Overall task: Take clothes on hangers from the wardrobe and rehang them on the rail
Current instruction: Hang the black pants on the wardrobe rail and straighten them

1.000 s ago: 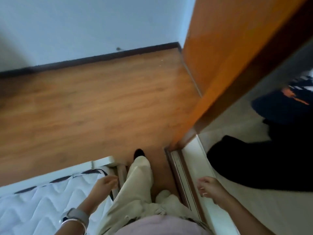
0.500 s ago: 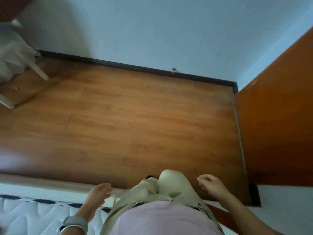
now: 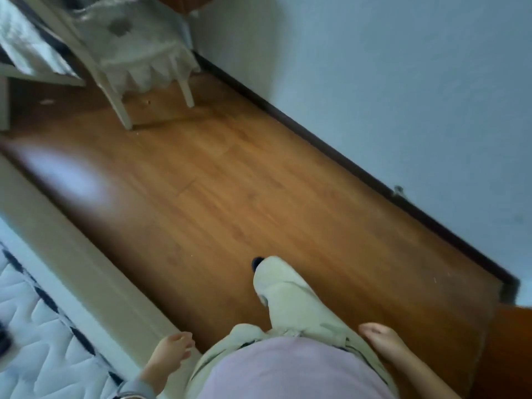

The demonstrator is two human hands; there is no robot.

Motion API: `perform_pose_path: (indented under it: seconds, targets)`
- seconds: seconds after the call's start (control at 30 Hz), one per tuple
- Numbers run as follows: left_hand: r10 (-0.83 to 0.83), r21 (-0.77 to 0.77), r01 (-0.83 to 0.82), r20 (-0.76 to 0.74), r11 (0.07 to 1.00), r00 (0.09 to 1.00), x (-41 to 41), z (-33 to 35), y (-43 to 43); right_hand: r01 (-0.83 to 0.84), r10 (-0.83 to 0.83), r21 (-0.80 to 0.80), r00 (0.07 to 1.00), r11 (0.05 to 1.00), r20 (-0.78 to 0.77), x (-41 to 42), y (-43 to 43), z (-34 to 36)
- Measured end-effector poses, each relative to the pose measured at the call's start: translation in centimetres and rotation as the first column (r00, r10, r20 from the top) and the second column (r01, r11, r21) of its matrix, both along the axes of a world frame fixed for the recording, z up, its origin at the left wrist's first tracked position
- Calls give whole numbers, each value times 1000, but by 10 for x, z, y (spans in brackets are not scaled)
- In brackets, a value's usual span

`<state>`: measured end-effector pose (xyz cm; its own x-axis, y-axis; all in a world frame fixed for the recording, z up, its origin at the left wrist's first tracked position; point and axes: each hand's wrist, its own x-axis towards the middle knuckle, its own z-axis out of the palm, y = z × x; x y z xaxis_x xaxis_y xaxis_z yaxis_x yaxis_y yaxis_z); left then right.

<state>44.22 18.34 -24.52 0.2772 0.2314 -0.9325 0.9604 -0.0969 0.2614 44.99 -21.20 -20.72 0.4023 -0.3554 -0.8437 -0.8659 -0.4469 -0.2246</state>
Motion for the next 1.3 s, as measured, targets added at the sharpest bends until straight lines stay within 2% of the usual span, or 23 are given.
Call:
perform_pose_path:
  seconds: [0.13, 0.23, 0.4, 0.57, 0.67, 0.73, 0.8, 0.87, 0.93, 1.03, 1.1, 1.23, 1.3]
  targets:
    - [133, 11, -137, 165, 991, 977, 66, 19, -20, -87, 86, -12, 995, 996, -57, 118, -12, -3]
    - [218, 48, -236, 247, 970, 944, 95, 33, -13, -268, 268, -1, 960, 963, -80, 202, 12, -4]
    - [534, 77, -553, 180, 830, 826, 92, 36, 16, -561, 559, 98, 828, 822, 40, 329, 120, -5]
    - [780, 42, -780, 21, 625, 626, 103, 17, 67, -675, 653, 147, 737, 723, 173, 426, 250, -3]
    - [819, 48, -819, 13, 572, 573, 132, 15, 115, -707, 680, 146, 706, 692, 198, 464, 313, -4]
    - [854, 21, -854, 29, 520, 520, 160, 21, 152, -737, 720, 148, 676, 660, 154, 482, 347, -8]
    - [878, -4, -881, 83, 474, 472, 186, 19, 191, -754, 752, 136, 654, 642, 78, 500, 378, -11]
    - [865, -15, -876, 162, 483, 474, 211, 28, 227, -782, 786, 117, 618, 612, 20, 517, 408, -10]
    - [866, -33, -888, 240, 459, 438, 234, 41, 257, -804, 808, 104, 589, 585, 1, 535, 440, -6]
    - [895, -51, -920, 257, 388, 364, 254, 41, 291, -841, 846, 92, 532, 533, -27, 569, 491, -3]
    - [940, -38, -955, 190, 296, 284, 257, 34, 303, -878, 882, 85, 468, 471, -53, 591, 531, -4]
    - [998, -15, -998, 12, -67, -67, 262, 31, 321, -942, 947, 94, 322, 321, -14, 637, 632, -13]
    - [978, 26, -978, 5, -209, -209, 267, 35, 328, -969, 975, 106, 221, 222, -14, 653, 685, -15]
